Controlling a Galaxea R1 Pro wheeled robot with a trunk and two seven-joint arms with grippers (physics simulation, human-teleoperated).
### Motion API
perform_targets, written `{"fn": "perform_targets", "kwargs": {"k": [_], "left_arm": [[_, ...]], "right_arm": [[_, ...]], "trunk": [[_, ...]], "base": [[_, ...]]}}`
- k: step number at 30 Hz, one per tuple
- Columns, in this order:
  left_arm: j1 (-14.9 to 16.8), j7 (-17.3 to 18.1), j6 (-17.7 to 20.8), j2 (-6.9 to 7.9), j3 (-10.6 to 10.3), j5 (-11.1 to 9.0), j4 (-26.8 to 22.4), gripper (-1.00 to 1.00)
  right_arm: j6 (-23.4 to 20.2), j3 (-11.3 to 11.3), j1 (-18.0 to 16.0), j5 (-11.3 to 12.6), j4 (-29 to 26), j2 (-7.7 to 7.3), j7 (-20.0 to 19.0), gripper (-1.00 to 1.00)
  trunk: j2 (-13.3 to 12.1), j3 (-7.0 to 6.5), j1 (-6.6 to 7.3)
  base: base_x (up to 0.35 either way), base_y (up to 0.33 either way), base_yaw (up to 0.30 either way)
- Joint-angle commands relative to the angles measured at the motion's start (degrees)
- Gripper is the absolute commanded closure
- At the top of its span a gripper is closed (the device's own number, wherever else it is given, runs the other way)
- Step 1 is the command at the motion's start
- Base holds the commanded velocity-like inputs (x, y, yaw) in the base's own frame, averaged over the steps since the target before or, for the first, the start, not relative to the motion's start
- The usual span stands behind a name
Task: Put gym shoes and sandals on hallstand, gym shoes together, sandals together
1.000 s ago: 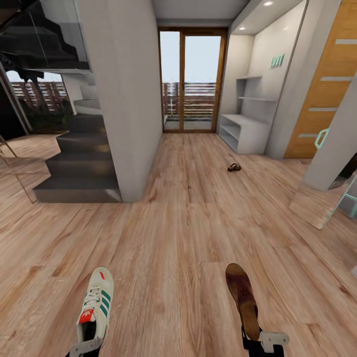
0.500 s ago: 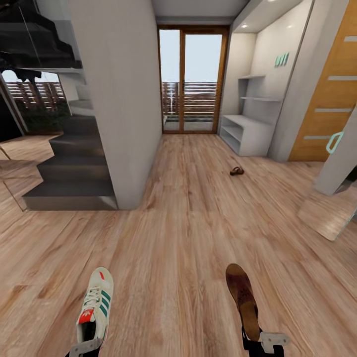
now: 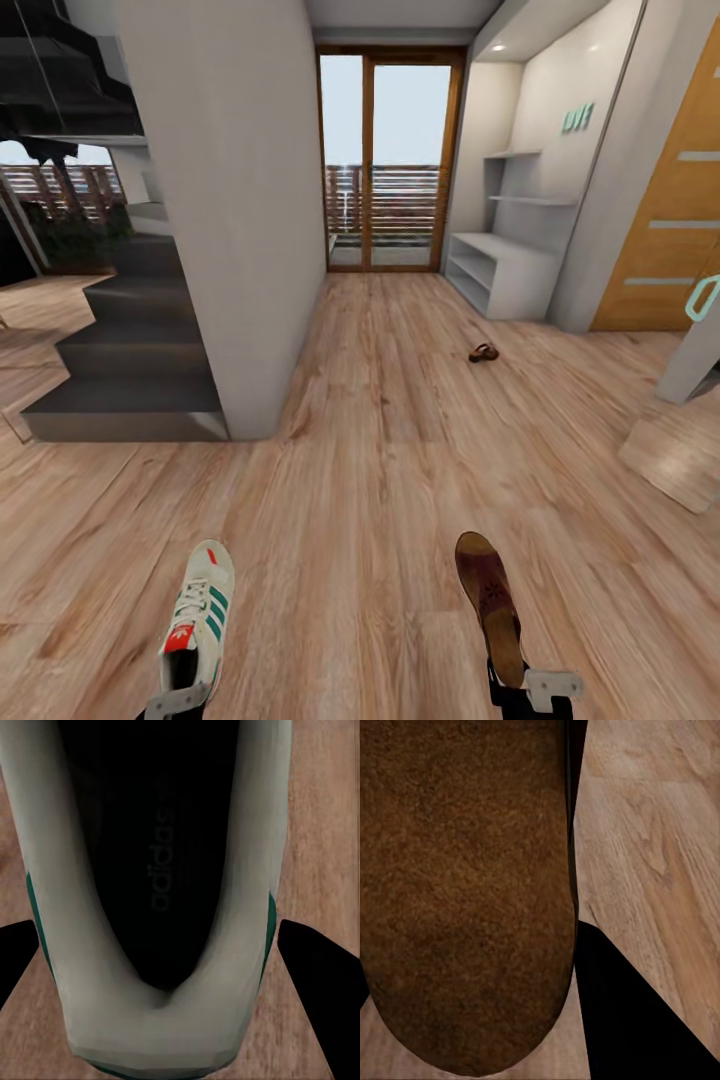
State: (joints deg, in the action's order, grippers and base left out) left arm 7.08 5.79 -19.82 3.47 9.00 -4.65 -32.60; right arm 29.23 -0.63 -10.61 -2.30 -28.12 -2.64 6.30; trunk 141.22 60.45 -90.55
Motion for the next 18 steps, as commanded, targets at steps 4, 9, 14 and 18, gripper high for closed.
{"fn": "perform_targets", "kwargs": {"k": [4,9,14,18], "left_arm": [[0.0,0.6,-0.1,-0.04,-0.3,0.0,0.4,1.0],[0.0,0.5,-0.1,0.07,-0.4,0.1,0.5,1.0],[0.0,0.5,-0.1,0.12,-0.4,0.2,0.6,1.0],[0.0,0.5,-0.1,0.13,-0.5,0.2,0.6,1.0]], "right_arm": [[0.1,-0.1,0.0,-0.1,0.0,0.01,0.1,1.0],[0.2,-0.1,0.0,-0.1,0.0,0.01,0.1,1.0],[0.1,-0.1,0.0,-0.1,0.0,0.01,0.1,1.0],[0.1,-0.1,0.0,-0.1,0.0,0.01,0.2,1.0]], "trunk": [[0.0,0.05,-0.02],[0.0,0.05,-0.02],[0.0,0.05,-0.02],[0.0,0.05,-0.02]], "base": [[0.34,0.0,0.0],[0.34,0.0,0.0],[0.34,0.0,0.0],[0.34,0.0,-0.004]]}}
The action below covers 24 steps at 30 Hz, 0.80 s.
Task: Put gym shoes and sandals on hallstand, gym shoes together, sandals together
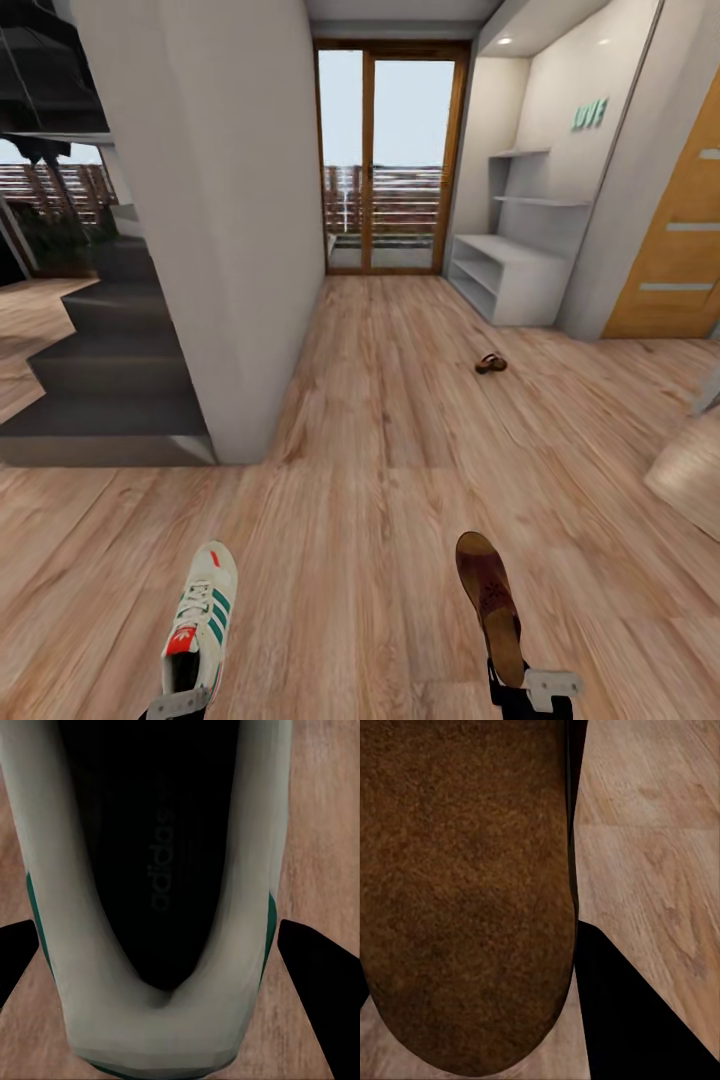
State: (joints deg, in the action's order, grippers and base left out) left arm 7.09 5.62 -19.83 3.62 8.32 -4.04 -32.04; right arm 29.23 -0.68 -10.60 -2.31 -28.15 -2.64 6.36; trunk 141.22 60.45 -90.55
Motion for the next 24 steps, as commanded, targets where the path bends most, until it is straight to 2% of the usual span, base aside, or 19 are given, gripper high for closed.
{"fn": "perform_targets", "kwargs": {"k": [1,9,24], "left_arm": [[0.0,0.6,-0.1,-0.02,0.2,-0.4,0.0,1.0],[0.0,0.6,-0.1,0.06,0.3,-0.4,0.0,1.0],[0.0,0.6,-0.1,0.24,0.5,-0.5,0.0,1.0]], "right_arm": [[0.1,0.0,0.0,-0.1,0.0,0.01,0.1,1.0],[0.1,0.0,0.0,-0.1,0.1,0.01,0.1,1.0],[0.1,0.0,0.0,0.0,0.1,0.01,0.1,1.0]], "trunk": [[0.0,0.05,-0.02],[0.0,0.05,-0.02],[0.0,0.05,-0.02]], "base": [[0.34,0.0,-0.083],[0.34,0.0,-0.158],[0.34,0.0,-0.008]]}}
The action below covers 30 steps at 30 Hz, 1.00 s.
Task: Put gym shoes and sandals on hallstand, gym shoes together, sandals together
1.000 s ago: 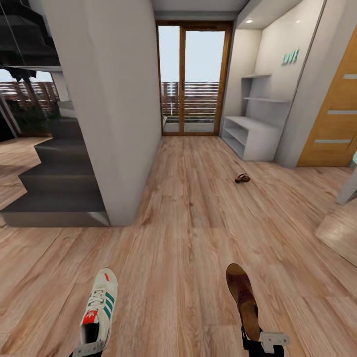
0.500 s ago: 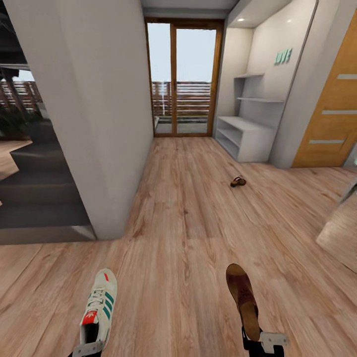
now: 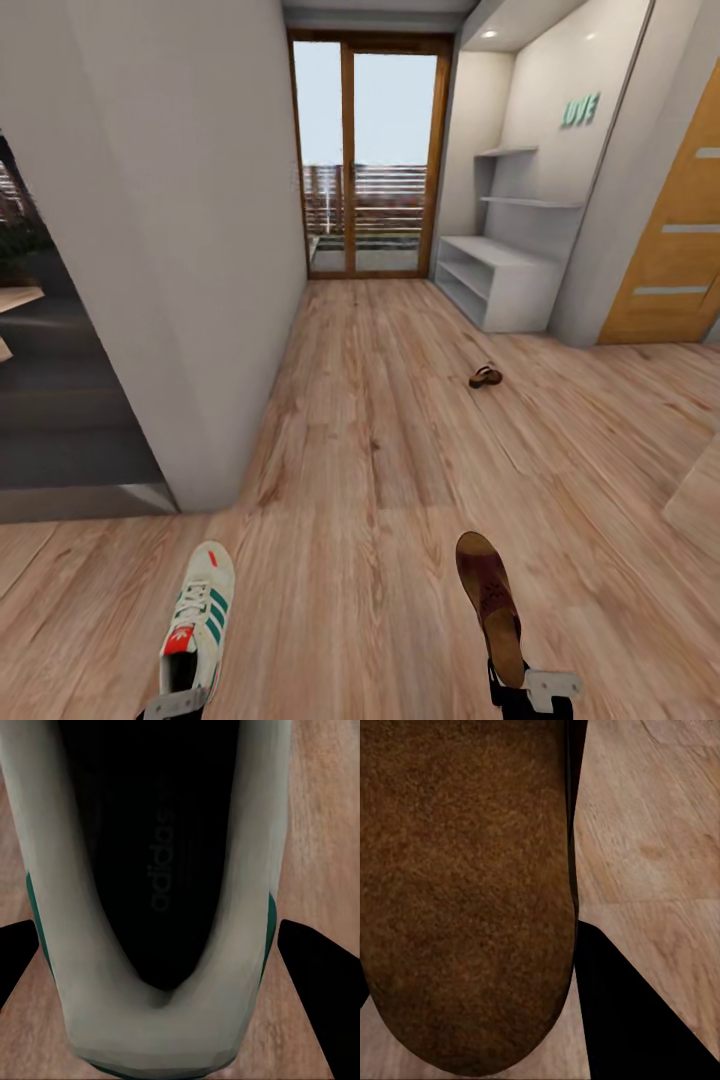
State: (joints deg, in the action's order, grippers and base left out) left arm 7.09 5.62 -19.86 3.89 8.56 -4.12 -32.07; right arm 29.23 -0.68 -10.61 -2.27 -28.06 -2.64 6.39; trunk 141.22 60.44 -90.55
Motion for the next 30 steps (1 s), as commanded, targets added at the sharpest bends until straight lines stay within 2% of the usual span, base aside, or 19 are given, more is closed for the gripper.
{"fn": "perform_targets", "kwargs": {"k": [1,25,30], "left_arm": [[0.0,0.6,-0.1,-0.02,0.2,-0.4,0.0,1.0],[0.0,0.6,-0.1,-0.02,0.2,-0.4,0.1,1.0],[0.0,0.6,-0.1,-0.02,0.3,-0.5,0.1,1.0]], "right_arm": [[0.1,0.0,0.0,-0.1,0.0,0.01,0.1,1.0],[0.2,-0.1,0.0,0.0,0.0,0.01,0.1,1.0],[0.2,-0.1,0.0,0.0,0.0,0.01,0.2,1.0]], "trunk": [[0.0,0.05,-0.02],[0.0,0.05,-0.02],[0.0,0.05,-0.02]], "base": [[0.34,0.0,0.0],[0.34,0.0,-0.001],[0.34,0.0,-0.157]]}}
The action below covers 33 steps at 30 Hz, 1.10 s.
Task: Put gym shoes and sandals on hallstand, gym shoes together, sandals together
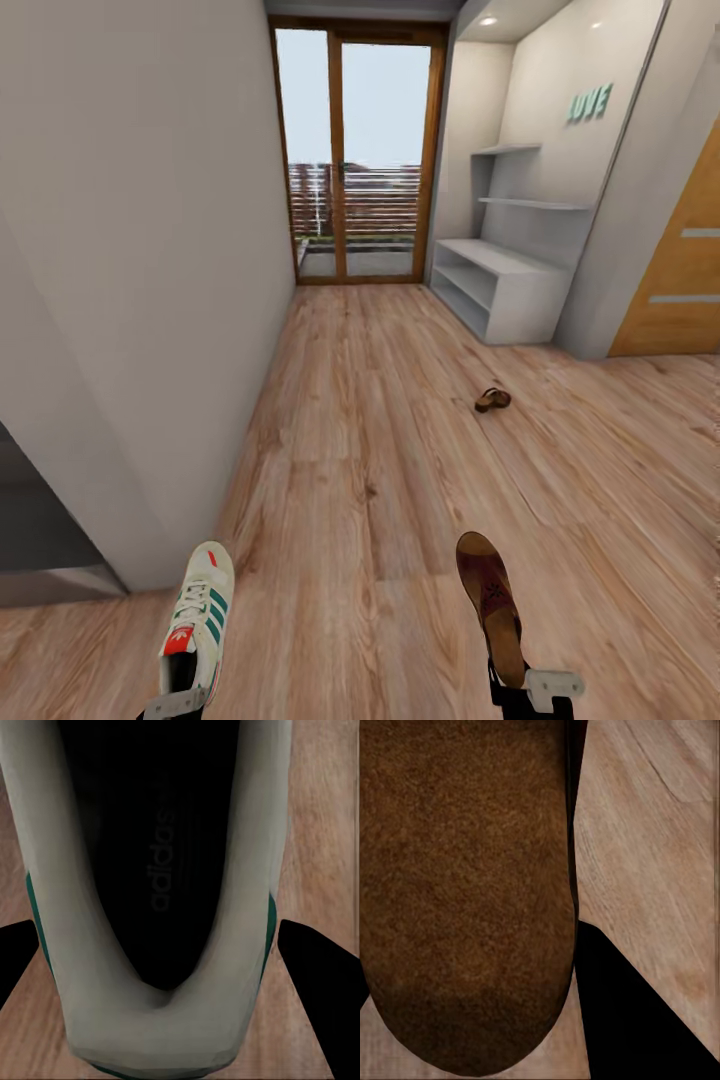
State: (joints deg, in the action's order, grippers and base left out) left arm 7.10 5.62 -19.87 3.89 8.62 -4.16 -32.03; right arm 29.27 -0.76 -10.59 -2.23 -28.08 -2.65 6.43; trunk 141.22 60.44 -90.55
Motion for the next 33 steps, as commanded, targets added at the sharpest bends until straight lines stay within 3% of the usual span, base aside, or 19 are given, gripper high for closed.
{"fn": "perform_targets", "kwargs": {"k": [1,33], "left_arm": [[0.0,0.6,-0.1,-0.02,0.2,-0.4,0.0,1.0],[0.0,0.6,-0.1,-0.02,0.3,-0.5,-0.1,1.0]], "right_arm": [[0.1,0.0,0.0,-0.1,0.0,0.01,0.1,1.0],[0.2,0.0,0.0,-0.1,0.0,0.01,0.1,1.0]], "trunk": [[0.0,0.05,-0.02],[0.0,0.05,-0.02]], "base": [[0.34,0.0,-0.239],[0.34,0.0,-0.016]]}}
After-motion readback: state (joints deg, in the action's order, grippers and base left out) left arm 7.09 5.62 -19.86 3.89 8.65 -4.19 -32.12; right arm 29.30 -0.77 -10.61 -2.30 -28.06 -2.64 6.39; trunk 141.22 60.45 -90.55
